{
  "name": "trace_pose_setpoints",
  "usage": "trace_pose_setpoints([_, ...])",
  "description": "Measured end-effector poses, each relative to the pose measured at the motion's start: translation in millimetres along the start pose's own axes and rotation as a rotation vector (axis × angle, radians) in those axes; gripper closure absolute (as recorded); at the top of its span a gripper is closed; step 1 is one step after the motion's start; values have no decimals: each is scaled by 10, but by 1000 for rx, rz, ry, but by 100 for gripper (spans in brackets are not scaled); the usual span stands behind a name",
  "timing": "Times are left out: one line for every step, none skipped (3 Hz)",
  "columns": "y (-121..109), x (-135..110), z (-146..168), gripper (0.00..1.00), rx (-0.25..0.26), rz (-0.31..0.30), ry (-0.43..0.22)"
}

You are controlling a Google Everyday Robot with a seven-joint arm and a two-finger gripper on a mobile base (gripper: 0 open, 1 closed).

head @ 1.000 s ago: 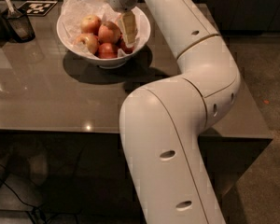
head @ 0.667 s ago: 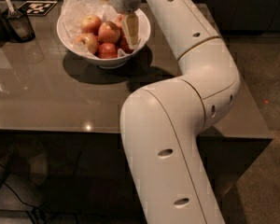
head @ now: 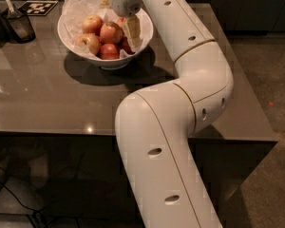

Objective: Pick apple from white bowl

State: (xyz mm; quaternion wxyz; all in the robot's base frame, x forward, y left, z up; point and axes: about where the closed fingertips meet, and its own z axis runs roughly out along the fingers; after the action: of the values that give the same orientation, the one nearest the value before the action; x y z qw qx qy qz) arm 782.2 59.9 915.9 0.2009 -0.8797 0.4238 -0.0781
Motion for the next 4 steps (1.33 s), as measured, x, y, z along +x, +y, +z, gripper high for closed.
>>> trace_pose_setpoints([-1,0,0,0,0,0,0])
trace_pose_setpoints([-1,0,0,19,0,0,0])
trace_pose_setpoints([-1,0,0,41,0,0,0])
trace_pose_setpoints([-1,0,0,64,0,0,0])
